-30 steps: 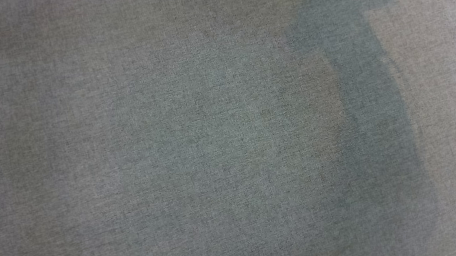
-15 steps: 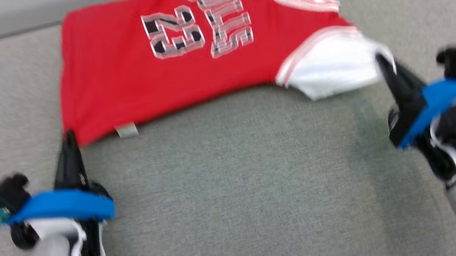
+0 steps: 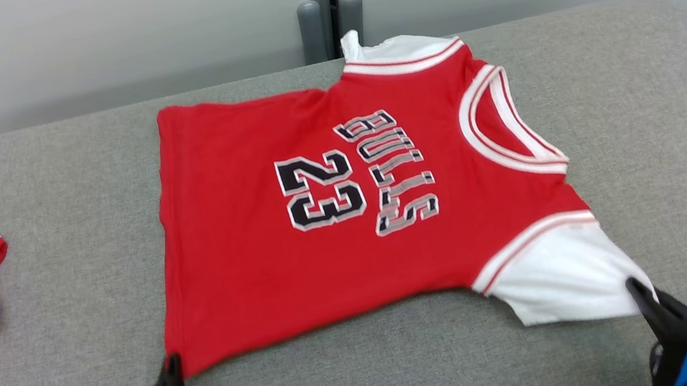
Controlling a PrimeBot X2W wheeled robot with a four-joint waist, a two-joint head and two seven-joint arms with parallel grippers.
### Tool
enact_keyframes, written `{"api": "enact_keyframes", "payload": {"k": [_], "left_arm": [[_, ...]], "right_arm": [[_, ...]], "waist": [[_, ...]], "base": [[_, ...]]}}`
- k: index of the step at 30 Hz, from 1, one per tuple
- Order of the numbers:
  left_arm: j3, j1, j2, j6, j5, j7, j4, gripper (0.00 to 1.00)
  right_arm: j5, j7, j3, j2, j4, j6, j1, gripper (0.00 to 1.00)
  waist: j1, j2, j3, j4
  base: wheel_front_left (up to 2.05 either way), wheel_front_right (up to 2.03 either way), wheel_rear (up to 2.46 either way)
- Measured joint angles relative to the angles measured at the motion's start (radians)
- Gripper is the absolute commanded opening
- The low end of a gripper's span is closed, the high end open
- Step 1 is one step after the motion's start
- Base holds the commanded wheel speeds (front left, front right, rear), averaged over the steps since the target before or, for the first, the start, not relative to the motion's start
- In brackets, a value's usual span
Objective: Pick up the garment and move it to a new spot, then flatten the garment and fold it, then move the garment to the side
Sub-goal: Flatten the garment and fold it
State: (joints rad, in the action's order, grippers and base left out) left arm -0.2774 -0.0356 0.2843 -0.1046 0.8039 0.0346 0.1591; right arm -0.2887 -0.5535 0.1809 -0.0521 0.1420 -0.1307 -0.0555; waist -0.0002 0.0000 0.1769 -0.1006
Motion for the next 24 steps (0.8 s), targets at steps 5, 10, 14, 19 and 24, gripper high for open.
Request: {"api": "enact_keyframes", "payload": {"k": [5,10,14,19,24], "left_arm": [[-0.013,-0.13,0.026,-0.075,0.015,-0.081,-0.153,0.0],[-0.019,-0.164,0.02,-0.105,0.034,-0.116,-0.264,0.0],[-0.024,-0.124,0.011,-0.106,0.041,-0.135,-0.295,0.0],[-0.025,-0.02,-0.008,-0.101,0.053,-0.155,-0.301,0.0],[-0.017,0.104,-0.023,-0.088,0.058,-0.163,-0.241,0.0]], "right_arm": [[-0.057,-0.09,0.046,0.002,0.065,0.0,-0.079,0.0],[-0.059,-0.101,0.064,0.002,0.088,0.0,-0.082,0.0],[-0.044,-0.091,0.056,0.002,0.107,0.0,-0.019,0.0],[0.001,-0.089,0.035,0.002,0.108,0.0,0.115,0.0],[0.044,-0.098,0.022,0.002,0.048,0.0,0.253,0.0]], "waist": [[0.0001,0.0,-0.001,0.003],[0.0001,0.0,0.001,0.013],[0.0002,0.0,0.001,0.02],[0.0002,0.0001,0.009,0.025],[0.0003,0.0,0.035,0.031]], "base": [[0.0,0.0,0.0],[0.0,0.0,0.0],[0.0,0.0,0.0],[0.0,0.0,0.0],[0.0,0.0,0.0]]}}
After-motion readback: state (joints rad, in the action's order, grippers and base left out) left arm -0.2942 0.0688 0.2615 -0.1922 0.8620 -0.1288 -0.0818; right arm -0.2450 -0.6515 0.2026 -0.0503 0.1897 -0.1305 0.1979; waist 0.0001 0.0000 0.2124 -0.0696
